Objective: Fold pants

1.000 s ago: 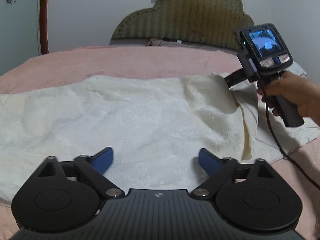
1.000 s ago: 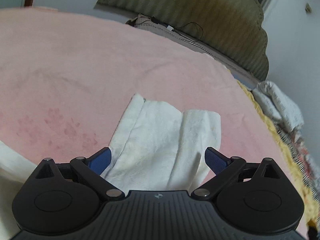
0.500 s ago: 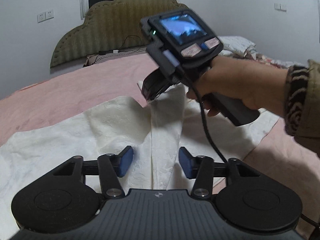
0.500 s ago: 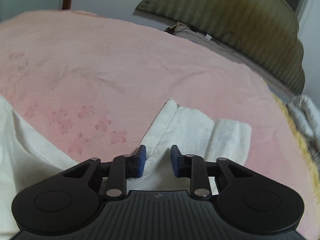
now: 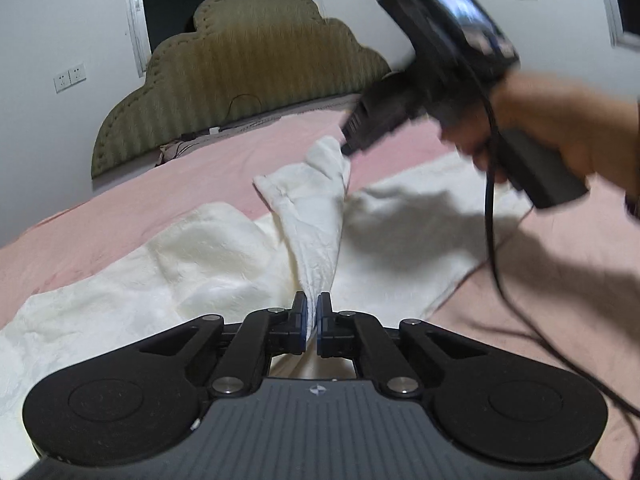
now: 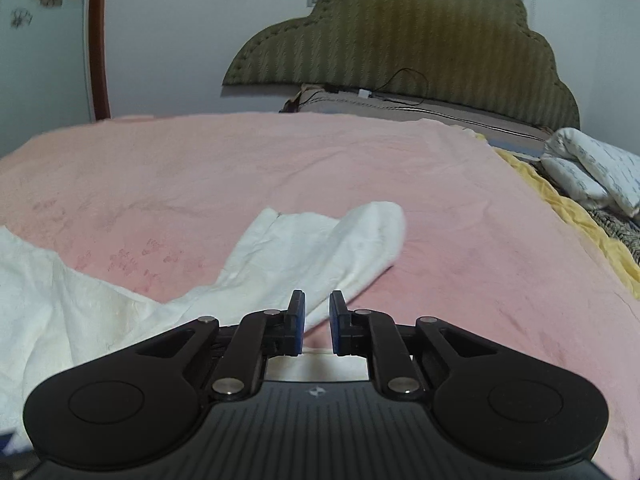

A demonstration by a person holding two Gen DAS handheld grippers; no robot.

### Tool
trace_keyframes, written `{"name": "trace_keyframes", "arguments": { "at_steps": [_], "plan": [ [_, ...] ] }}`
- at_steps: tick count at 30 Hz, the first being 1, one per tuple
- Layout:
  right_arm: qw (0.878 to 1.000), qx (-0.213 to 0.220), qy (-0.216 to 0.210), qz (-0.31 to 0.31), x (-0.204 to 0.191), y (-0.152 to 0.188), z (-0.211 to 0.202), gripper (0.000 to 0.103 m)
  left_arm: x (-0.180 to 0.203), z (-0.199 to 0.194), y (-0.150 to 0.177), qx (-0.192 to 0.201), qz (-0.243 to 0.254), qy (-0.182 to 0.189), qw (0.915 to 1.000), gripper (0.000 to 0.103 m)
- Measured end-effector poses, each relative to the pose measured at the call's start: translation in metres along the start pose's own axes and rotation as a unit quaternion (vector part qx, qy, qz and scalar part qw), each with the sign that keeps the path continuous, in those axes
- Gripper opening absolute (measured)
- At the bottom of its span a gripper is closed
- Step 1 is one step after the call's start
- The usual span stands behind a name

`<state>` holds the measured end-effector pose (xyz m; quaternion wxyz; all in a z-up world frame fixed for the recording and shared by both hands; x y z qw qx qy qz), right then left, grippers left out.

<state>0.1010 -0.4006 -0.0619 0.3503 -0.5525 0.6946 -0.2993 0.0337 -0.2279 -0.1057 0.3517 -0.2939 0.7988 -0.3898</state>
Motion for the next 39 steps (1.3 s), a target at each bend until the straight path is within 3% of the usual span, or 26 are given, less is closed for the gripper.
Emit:
{"name": "trace_keyframes", "arguments": {
  "at_steps": [4,5,7,9,13,15,16,18,19,20,21,26,30,34,39],
  "plan": [
    [0.999,-0.014,-0.002,-0.038,-0.022,-0.02,0.021,0.016,-0.004,0.008,0.0,-0.021,-0.026,0.007,0.9994,0.006],
    [0.999,-0.03,-0.01,-0.041,-0.028,-0.023,0.035,0.02,-0.006,0.011,0.0,-0.028,-0.034,0.01,0.999,0.018],
    [0.998,-0.049,-0.023,-0.033,-0.038,-0.028,0.065,0.041,-0.008,0.01,0.001,-0.031,-0.042,0.012,0.9986,0.02],
    [0.997,-0.069,-0.024,-0.021,-0.042,-0.03,0.091,0.05,-0.008,0.008,0.003,-0.029,-0.041,0.013,0.9987,0.022],
    [0.995,-0.101,0.014,-0.018,-0.037,-0.027,0.13,0.05,-0.009,0.009,0.003,-0.029,-0.041,0.016,0.9986,0.025],
    [0.995,-0.103,0.012,-0.013,-0.031,-0.023,0.138,0.047,-0.009,0.014,0.001,-0.03,-0.044,0.015,0.9985,0.026],
    [0.995,-0.098,0.01,-0.005,-0.028,-0.023,0.137,0.031,-0.009,0.015,0.0,-0.031,-0.046,0.013,0.9984,0.026],
    [0.996,-0.083,0.016,0.003,-0.021,-0.025,0.128,0.012,-0.009,0.019,-0.003,-0.032,-0.048,0.013,0.9982,0.026],
    [0.997,-0.07,0.012,0.009,-0.017,-0.025,0.121,0.01,-0.009,0.021,-0.004,-0.034,-0.048,0.014,0.9982,0.025],
    [0.999,-0.049,0.008,0.021,-0.011,-0.028,0.111,0.009,-0.009,0.023,-0.005,-0.037,-0.049,0.014,0.998,0.01],
    [0.999,-0.028,0.002,0.036,-0.005,-0.03,0.1,0.009,-0.009,0.024,-0.005,-0.039,-0.049,0.014,0.9979,0.004],
    [0.989,0.071,-0.034,0.121,0.037,-0.032,0.034,0.009,-0.007,0.009,-0.006,-0.022,-0.027,0.007,0.9994,0.002],
    [0.979,0.115,-0.045,0.16,0.073,-0.015,-0.029,0.009,0.0,-0.009,-0.01,0.016,0.006,-0.001,0.9998,0.003],
    [0.974,0.119,-0.048,0.187,0.097,0.017,-0.078,0.009,0.006,-0.007,-0.006,0.012,0.018,-0.001,0.9998,0.003],
    [0.973,0.073,-0.034,0.218,0.116,0.062,-0.085,0.01,0.01,0.005,-0.002,-0.008,0.034,-0.007,0.9994,0.012]
  ]
}}
Point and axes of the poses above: each gripper's, at about its wrist camera, not at the fingertips, and z roughly the way its jaws point, x to its right, y to its underside, the point moved 9 cm from there along z, roughly the way its jaws point, and after that the axes turned 15 degrees about -y, right-handed, at the moved point
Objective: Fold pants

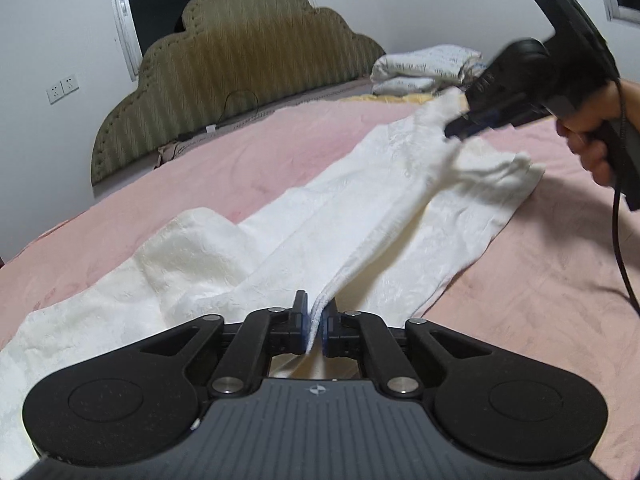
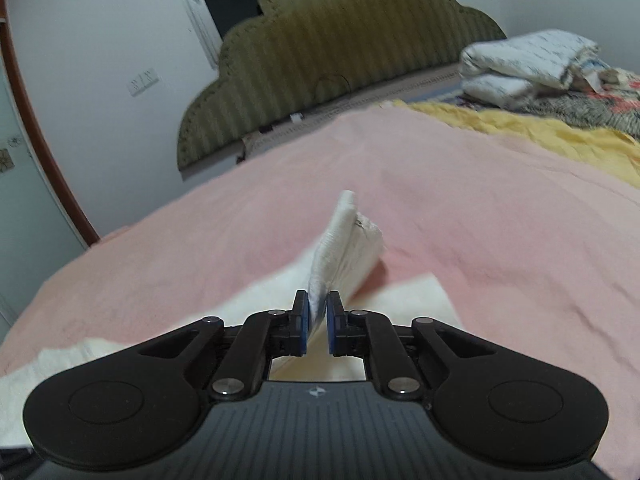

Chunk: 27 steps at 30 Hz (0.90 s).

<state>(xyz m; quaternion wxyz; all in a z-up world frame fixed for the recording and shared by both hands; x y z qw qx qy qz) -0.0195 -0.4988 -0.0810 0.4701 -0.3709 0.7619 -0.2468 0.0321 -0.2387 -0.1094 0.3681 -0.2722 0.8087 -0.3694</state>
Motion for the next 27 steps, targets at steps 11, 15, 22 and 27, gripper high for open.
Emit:
{"name": "trace_keyframes", "arguments": {
  "at_steps": [11,15,22,27],
  "plan": [
    [0.975,0.064,-0.068,0.204,0.058,0.005,0.023,0.036,0.0,0.015,-0.005,-0.017,-0.012,-0.006,0.9998,0.015],
    [0.972,0.089,-0.062,0.21,0.062,-0.009,0.022,0.009,-0.013,0.009,-0.016,0.001,-0.038,-0.02,0.9991,0.01],
    [0.99,0.095,-0.031,0.095,0.041,-0.017,-0.037,0.009,0.006,-0.025,-0.01,0.035,0.012,0.019,0.9991,0.011],
    [0.995,0.046,0.011,0.092,0.064,0.021,-0.047,0.009,0.024,-0.025,0.011,0.031,0.055,0.017,0.9979,0.01]
  ]
}}
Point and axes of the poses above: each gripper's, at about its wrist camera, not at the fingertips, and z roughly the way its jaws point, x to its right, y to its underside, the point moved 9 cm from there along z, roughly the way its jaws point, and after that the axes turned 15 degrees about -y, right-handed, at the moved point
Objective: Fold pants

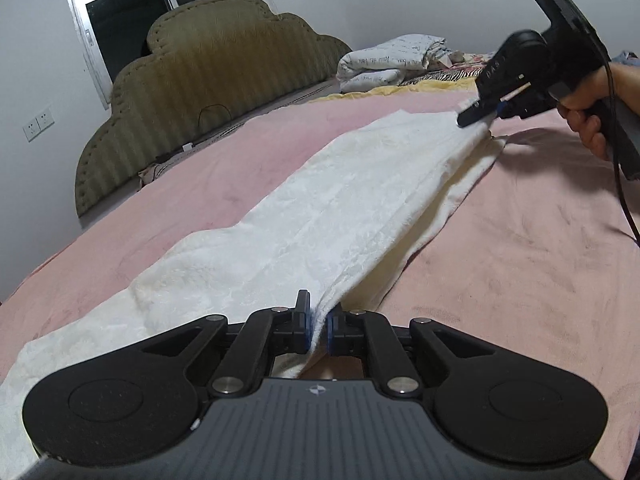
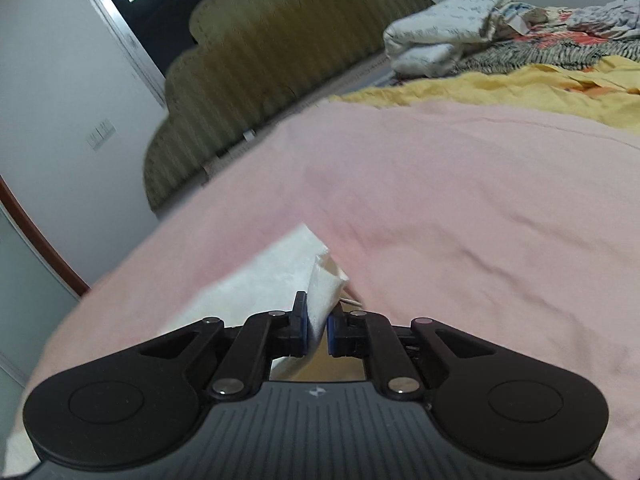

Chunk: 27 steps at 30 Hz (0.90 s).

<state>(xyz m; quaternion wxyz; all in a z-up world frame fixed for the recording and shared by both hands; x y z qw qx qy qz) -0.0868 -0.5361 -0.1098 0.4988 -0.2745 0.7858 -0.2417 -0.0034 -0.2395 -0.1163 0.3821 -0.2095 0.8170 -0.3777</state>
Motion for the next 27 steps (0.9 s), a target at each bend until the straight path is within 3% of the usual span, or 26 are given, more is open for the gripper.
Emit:
{"name": "trace_keyframes", "arguments": {
  "at_steps": [9,12,13,15,16,17,19,21,23,25,27],
  "plan": [
    [1.0,-0.022,-0.007,-0.004,0.005,0.011,-0.001,0.008,-0.005,0.001,0.007,-0.007,-0.001,-0.004,1.0,0.01],
    [1.0,-0.013,-0.019,0.014,0.008,0.007,-0.008,0.012,-0.011,-0.001,0.004,-0.008,-0.007,-0.009,0.9999,0.018],
    [1.0,0.001,-0.011,0.016,0.008,0.003,-0.013,0.02,-0.014,-0.002,0.003,-0.01,-0.014,-0.006,0.9998,0.02],
    [0.994,0.057,0.085,-0.032,0.01,-0.012,-0.031,0.03,-0.018,-0.007,0.002,-0.019,-0.042,0.012,0.9989,0.032],
    [0.987,0.083,0.118,-0.066,0.006,-0.02,-0.038,0.031,-0.022,-0.009,0.0,-0.02,-0.059,0.02,0.9978,0.034],
    [0.982,0.098,0.124,-0.103,-0.005,-0.025,-0.041,0.031,-0.026,-0.011,-0.004,-0.018,-0.078,0.031,0.9963,0.039],
    [0.984,0.072,0.077,-0.144,-0.032,-0.025,-0.028,0.031,-0.037,-0.013,-0.011,-0.007,-0.124,0.035,0.9916,0.048],
    [0.983,-0.006,0.023,-0.182,-0.063,-0.011,0.004,0.031,-0.055,-0.011,-0.014,-0.003,-0.173,0.016,0.9848,0.064],
    [0.977,-0.081,-0.012,-0.196,-0.085,0.007,0.04,0.032,-0.072,-0.01,-0.014,-0.004,-0.215,0.005,0.9766,0.064],
    [0.97,-0.114,-0.028,-0.211,-0.098,0.019,0.07,0.032,-0.082,-0.012,-0.014,-0.005,-0.236,0.009,0.9716,0.064],
    [0.969,-0.122,0.004,-0.215,-0.095,0.017,0.094,0.032,-0.088,-0.01,-0.015,-0.009,-0.237,-0.013,0.9715,0.065]
  ]
}}
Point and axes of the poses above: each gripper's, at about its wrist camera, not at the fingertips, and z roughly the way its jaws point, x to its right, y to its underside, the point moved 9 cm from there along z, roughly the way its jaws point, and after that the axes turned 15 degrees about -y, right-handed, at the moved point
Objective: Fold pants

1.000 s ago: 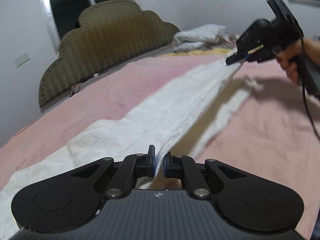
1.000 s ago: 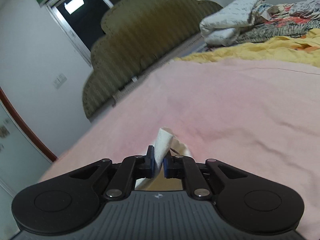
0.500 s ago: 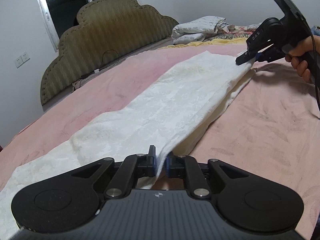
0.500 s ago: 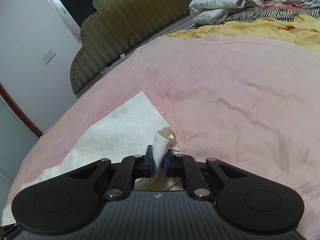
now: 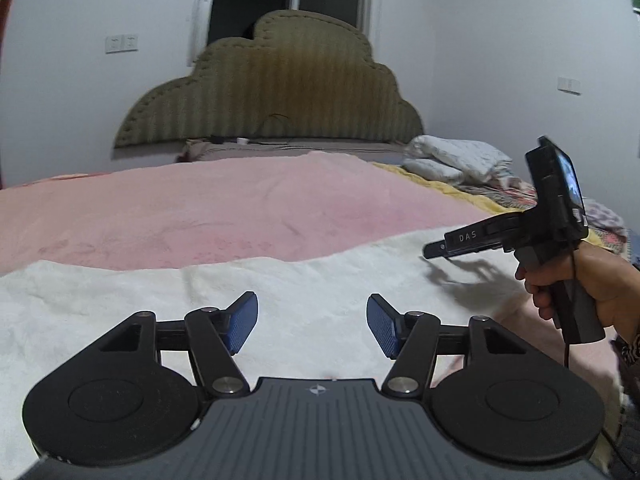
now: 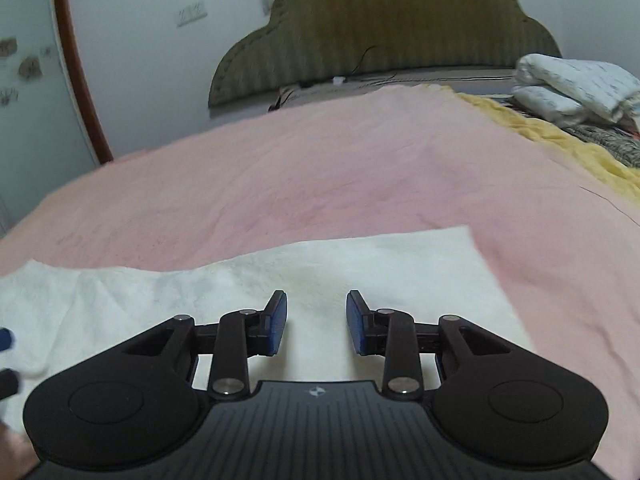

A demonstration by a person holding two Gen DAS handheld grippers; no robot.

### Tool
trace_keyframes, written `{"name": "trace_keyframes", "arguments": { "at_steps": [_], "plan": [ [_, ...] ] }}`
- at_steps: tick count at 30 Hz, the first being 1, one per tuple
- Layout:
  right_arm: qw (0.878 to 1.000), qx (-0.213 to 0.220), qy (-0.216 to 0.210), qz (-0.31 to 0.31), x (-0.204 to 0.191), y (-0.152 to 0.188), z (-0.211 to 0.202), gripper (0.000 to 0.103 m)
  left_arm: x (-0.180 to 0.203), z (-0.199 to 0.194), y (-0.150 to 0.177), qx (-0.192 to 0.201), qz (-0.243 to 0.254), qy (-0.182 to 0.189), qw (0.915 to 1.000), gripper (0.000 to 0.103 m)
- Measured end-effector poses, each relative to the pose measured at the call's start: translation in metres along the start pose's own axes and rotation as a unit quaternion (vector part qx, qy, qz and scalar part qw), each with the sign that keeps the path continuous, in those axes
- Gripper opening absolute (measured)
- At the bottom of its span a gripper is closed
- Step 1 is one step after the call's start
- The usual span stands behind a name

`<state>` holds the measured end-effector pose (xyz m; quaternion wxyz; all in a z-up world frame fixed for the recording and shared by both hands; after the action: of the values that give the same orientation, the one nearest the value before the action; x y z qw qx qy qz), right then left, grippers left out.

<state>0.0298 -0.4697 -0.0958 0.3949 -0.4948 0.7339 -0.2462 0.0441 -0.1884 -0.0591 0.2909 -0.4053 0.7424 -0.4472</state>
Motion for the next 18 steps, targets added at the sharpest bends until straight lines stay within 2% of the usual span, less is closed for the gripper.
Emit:
{"name": "trace_keyframes", "arguments": {
  "at_steps": [2,4,6,8,10,11,13,15,18],
  "plan": [
    [0.999,0.001,0.043,0.025,0.021,-0.007,0.014,0.032,-0.003,0.009,0.0,-0.011,0.024,-0.05,0.9984,0.066],
    [0.995,0.015,0.08,0.058,0.041,-0.012,0.013,0.032,-0.007,0.022,0.006,-0.033,0.037,-0.082,0.9953,0.066],
    [0.993,0.035,0.079,0.085,0.044,-0.015,0.001,0.032,-0.014,0.034,0.012,-0.066,0.03,-0.09,0.9933,0.066],
    [0.996,0.035,0.061,0.062,0.03,-0.012,-0.013,0.042,-0.022,0.044,0.016,-0.098,0.01,-0.093,0.9908,0.066],
    [0.999,0.021,0.012,0.026,0.006,-0.003,-0.022,0.073,-0.032,0.049,0.018,-0.117,-0.008,-0.099,0.9881,0.066],
    [1.0,0.008,-0.013,0.007,-0.006,0.003,-0.023,0.074,-0.036,0.053,0.018,-0.124,-0.012,-0.103,0.9869,0.066],
    [0.997,-0.044,-0.052,-0.025,-0.026,0.02,-0.015,0.074,-0.041,0.062,0.023,-0.144,-0.012,-0.11,0.9834,0.068],
    [0.995,-0.07,-0.034,-0.062,-0.032,0.031,-0.002,0.074,-0.044,0.064,0.024,-0.143,-0.011,-0.117,0.9827,0.07],
    [0.995,-0.055,-0.001,-0.085,-0.03,0.032,0.009,0.092,-0.045,0.051,0.023,-0.133,-0.003,-0.122,0.9835,0.068]
  ]
}}
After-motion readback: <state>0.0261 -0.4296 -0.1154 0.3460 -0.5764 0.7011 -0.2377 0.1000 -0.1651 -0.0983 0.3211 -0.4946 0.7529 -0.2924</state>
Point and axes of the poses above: each gripper's, at about its wrist camera, not at the fingertips, and z roughly the way its jaws point, x to its right, y to its underside, the point moved 9 cm from there along z, roughly the way its jaws point, and after that the axes turned 15 degrees about -y, right-handed, at the moved point
